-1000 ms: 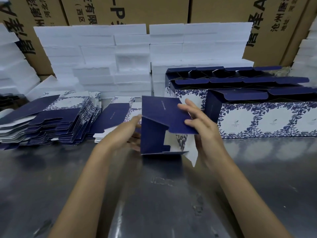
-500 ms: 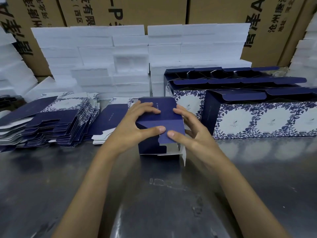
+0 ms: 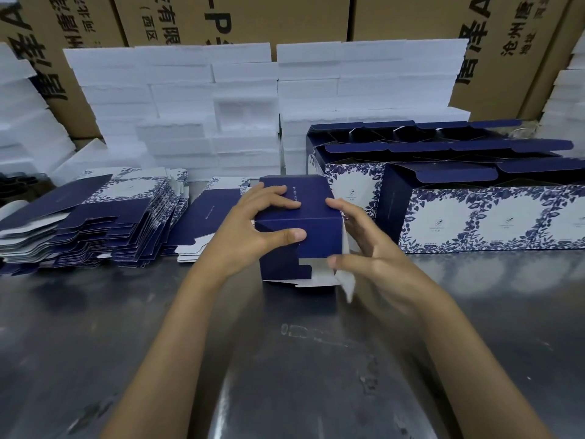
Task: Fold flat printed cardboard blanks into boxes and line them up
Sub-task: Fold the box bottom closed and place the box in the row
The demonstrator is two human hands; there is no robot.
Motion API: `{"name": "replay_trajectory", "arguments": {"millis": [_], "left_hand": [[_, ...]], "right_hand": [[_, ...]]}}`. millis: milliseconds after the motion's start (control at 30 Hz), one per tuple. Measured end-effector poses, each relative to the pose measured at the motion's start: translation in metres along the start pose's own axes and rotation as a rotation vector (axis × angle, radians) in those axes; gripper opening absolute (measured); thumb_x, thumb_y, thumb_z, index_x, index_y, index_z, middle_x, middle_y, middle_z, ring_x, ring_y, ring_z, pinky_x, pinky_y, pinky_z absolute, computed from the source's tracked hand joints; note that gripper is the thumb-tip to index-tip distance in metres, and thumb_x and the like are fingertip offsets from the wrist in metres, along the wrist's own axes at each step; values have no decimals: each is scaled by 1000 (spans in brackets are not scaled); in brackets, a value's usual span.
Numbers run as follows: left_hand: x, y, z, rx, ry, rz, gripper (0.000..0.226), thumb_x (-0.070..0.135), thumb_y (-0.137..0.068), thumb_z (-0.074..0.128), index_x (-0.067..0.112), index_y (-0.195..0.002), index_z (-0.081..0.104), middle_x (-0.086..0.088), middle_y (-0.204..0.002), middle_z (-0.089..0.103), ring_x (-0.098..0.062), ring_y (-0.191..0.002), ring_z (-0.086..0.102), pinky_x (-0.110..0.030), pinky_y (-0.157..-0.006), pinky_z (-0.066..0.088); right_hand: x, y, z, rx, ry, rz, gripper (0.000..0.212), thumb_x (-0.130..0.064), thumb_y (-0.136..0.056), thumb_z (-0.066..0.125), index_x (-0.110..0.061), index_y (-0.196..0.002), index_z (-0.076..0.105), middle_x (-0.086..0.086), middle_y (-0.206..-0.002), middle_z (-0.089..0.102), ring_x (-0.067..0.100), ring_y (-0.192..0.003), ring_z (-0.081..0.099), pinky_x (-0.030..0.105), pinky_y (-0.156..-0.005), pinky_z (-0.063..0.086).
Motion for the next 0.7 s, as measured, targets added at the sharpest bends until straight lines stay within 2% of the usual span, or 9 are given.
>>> {"name": "replay_trajectory", "arguments": {"millis": [100, 167, 200, 267, 333, 400, 533, 633, 700], "left_hand": [[5, 0, 8, 4, 36, 27, 45, 43, -68, 82, 38, -111, 71, 25, -143, 51, 9, -146, 20, -25, -119, 20], [10, 1, 14, 18, 40, 53, 38, 33, -73, 85, 35, -109, 72, 24, -142, 53, 7, -146, 21, -19, -115, 20], [12, 1, 16, 34, 37, 66, 35, 28, -75, 85, 34, -107, 73, 23, -139, 56, 6, -146, 24, -15, -113, 20], [16, 1, 21, 62, 41, 80, 31, 22, -76, 85, 31, -103, 74, 21, -132, 61, 3, -143, 29, -11, -110, 22], [18, 1, 23, 88, 58, 80, 28, 17, -76, 85, 28, -100, 75, 18, -124, 66, 2, -139, 35, -10, -109, 25], [20, 1, 24, 111, 68, 85, 26, 13, -76, 85, 25, -98, 76, 16, -120, 69, 0, -136, 39, -10, -108, 28], [19, 0, 23, 102, 79, 70, 25, 11, -78, 83, 22, -99, 78, 14, -118, 70, -1, -135, 42, -11, -108, 30], [14, -1, 20, 26, 116, 46, 30, 12, -78, 83, 29, -102, 77, 18, -122, 69, 4, -137, 38, -10, -109, 28], [13, -2, 19, 31, 122, 43, 30, 12, -79, 82, 31, -101, 77, 20, -121, 69, 5, -138, 38, -13, -111, 28]], "right_hand": [[-5, -5, -3, 176, 2, -54, 46, -16, -86, 81, -38, -124, 71, -21, -158, 38, -14, -138, 38, 29, -112, 45], [-8, -7, -5, 263, 46, -111, 34, -14, -88, 78, -31, -118, 75, -19, -156, 41, -23, -131, 39, 15, -100, 48], [-9, -8, -6, 288, 47, -126, 31, -12, -89, 77, -28, -115, 76, -18, -156, 42, -22, -131, 40, 13, -96, 49], [-10, -8, -9, 312, 62, -138, 27, -9, -88, 77, -27, -109, 77, -19, -153, 43, -14, -136, 41, 20, -105, 46], [-10, -8, -12, 324, 76, -132, 26, -9, -87, 78, -29, -103, 78, -20, -151, 46, -10, -138, 41, 35, -118, 38], [-10, -8, -12, 332, 58, -132, 23, -8, -87, 78, -28, -100, 78, -18, -149, 49, -7, -139, 43, 42, -120, 36], [-8, -10, -11, 356, 50, -127, 19, -5, -87, 77, -20, -99, 78, -11, -147, 54, 0, -136, 49, 43, -118, 39], [-6, -11, -14, 303, 17, -81, 24, -6, -87, 77, -21, -106, 79, -15, -151, 51, -6, -137, 46, 43, -119, 38], [-6, -11, -15, 280, 32, -71, 27, -5, -88, 76, -21, -109, 78, -15, -152, 49, -8, -138, 43, 42, -120, 36]]}}
Point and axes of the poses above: each hand's wrist, its own y-axis away from the middle knuckle, its own z-axis out of the palm, x = y × z, the point moved 7 cm from there along -y, towards the middle knuckle
